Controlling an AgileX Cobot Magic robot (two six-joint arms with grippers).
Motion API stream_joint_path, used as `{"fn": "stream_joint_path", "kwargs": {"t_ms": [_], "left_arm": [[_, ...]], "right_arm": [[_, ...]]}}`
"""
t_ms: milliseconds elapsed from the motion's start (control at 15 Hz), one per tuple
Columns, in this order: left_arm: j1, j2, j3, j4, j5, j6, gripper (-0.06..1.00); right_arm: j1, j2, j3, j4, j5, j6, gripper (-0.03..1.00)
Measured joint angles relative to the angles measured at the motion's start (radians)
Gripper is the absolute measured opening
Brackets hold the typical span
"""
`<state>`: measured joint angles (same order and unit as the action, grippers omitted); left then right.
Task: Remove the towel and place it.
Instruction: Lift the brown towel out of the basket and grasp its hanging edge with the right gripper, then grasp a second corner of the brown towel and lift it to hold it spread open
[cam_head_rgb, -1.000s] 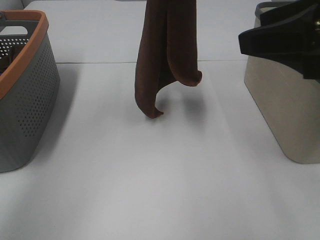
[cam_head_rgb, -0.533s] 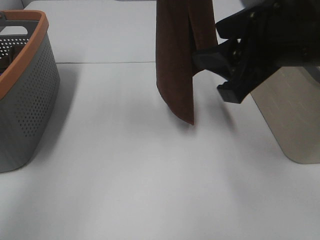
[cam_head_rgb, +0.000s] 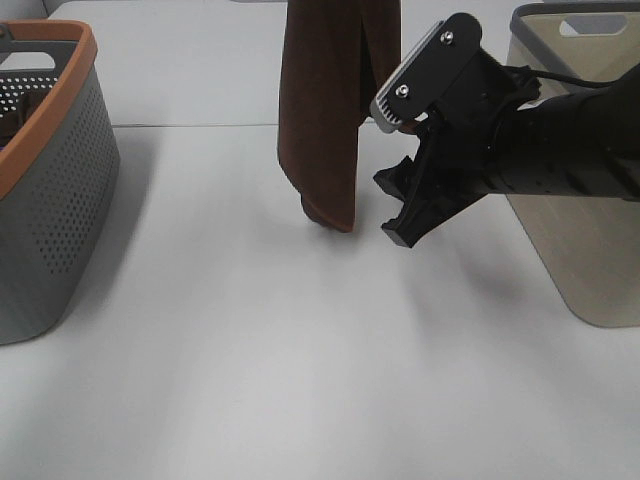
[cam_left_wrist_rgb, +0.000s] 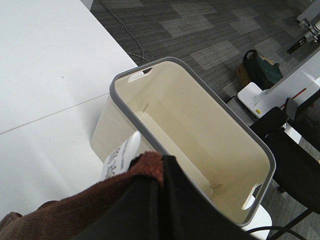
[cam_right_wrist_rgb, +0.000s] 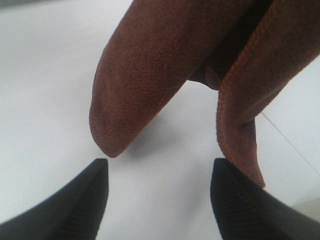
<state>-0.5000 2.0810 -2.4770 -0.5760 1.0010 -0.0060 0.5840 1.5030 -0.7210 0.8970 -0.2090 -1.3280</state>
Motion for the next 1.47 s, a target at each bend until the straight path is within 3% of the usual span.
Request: {"fn": "stream_joint_path", "kwargs": {"t_ms": [800,1133,1467], "left_arm": [[0.0,0.0,0.0,-0.002,-0.005,0.0,0.0],[0.0,0.0,0.0,-0.002,-0.005,0.0,0.0],[0.0,0.0,0.0,-0.005,-0.005,0.0,0.0]], "right_arm": [[0.001,0.12,-0.012,-0.026,-0.272,0.0,0.58],[0.001,0.147,-0.072,-0.071,-0.29,0.071,0.55],[0.001,0.185,-0.073,-0.093,-0.318,0.073,0.5]]}}
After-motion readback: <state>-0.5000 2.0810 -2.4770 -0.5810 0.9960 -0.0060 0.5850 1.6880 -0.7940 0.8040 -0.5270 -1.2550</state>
